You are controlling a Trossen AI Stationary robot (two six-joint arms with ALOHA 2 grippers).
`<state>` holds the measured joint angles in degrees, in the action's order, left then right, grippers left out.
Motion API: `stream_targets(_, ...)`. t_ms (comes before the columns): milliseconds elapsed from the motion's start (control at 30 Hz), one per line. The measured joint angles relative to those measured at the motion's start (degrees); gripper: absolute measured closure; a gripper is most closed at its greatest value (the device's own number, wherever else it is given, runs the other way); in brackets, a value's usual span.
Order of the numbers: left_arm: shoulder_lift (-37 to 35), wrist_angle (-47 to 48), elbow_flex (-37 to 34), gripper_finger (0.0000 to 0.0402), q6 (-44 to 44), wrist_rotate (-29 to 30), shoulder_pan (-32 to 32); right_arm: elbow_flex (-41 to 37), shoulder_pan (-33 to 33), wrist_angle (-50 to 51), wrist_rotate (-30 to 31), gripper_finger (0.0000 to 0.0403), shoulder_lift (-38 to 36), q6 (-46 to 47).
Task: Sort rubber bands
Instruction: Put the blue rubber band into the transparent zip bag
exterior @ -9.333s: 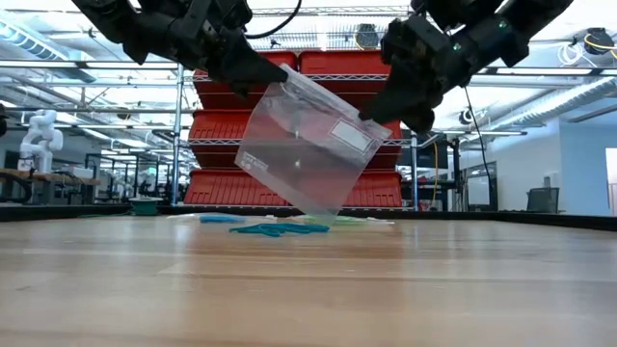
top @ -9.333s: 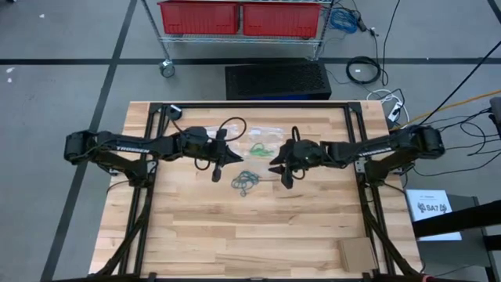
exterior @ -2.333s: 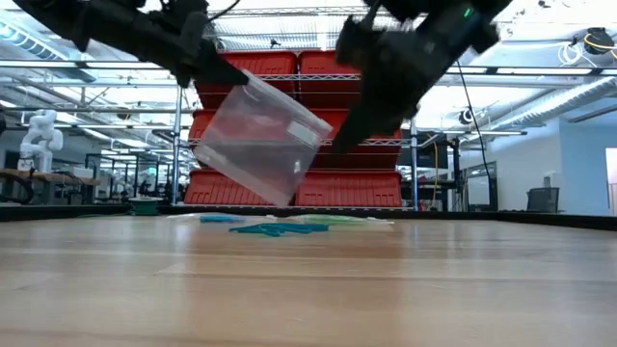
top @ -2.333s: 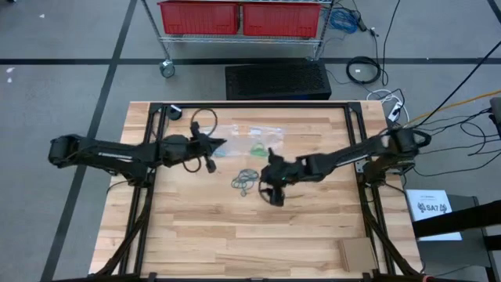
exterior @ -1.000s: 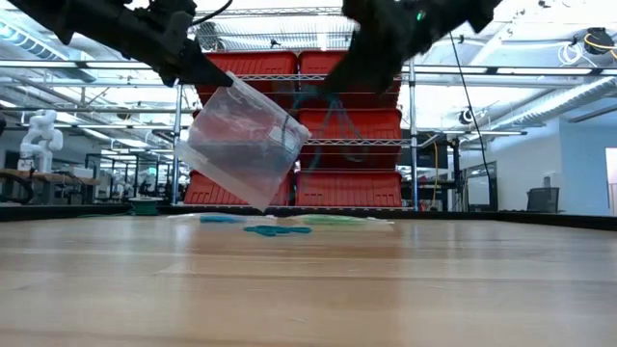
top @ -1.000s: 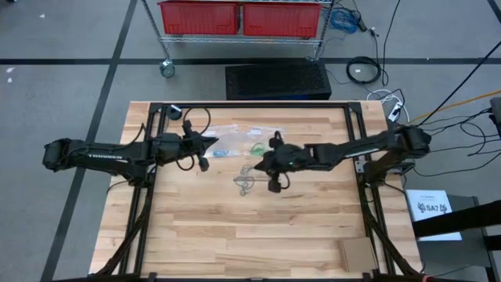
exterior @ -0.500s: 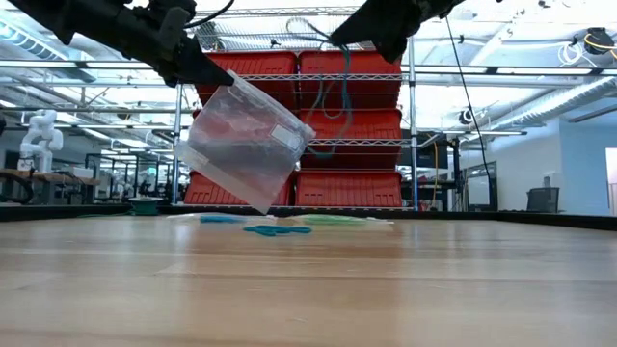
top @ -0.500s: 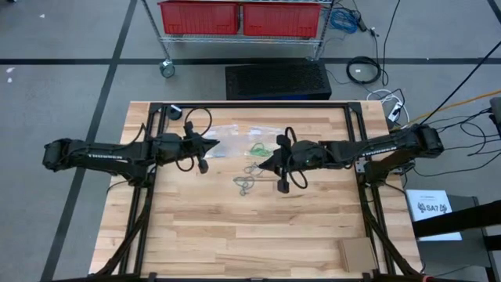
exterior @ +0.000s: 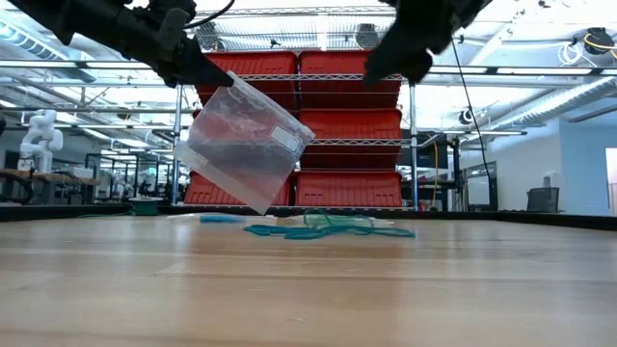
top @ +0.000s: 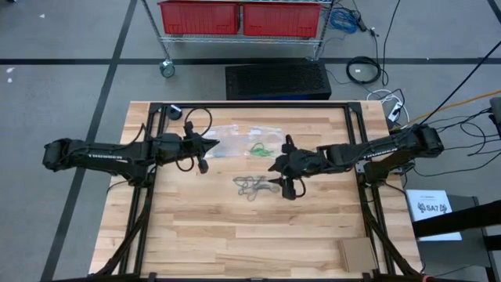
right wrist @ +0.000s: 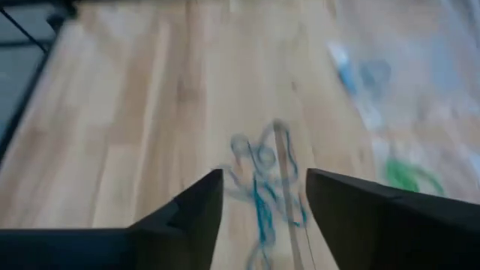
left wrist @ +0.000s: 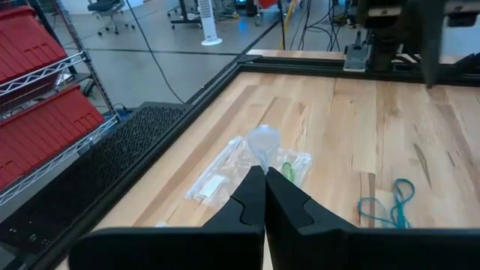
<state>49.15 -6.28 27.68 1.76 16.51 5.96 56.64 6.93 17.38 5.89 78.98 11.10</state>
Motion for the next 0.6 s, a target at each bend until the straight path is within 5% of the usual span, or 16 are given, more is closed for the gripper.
stream_targets(333,0.0,0.3,0.0,0.0401,-0.1,0.0,0.0,-2.5,0.3,4.4,-0.1,0.0188,10.4,8.3)
stream_targets(600,0.0,1.4,0.0,0.0401,-0.9,0.0,0.0,-2.6,0.5,-2.5,-0.4,0.0157,22.6,8.9)
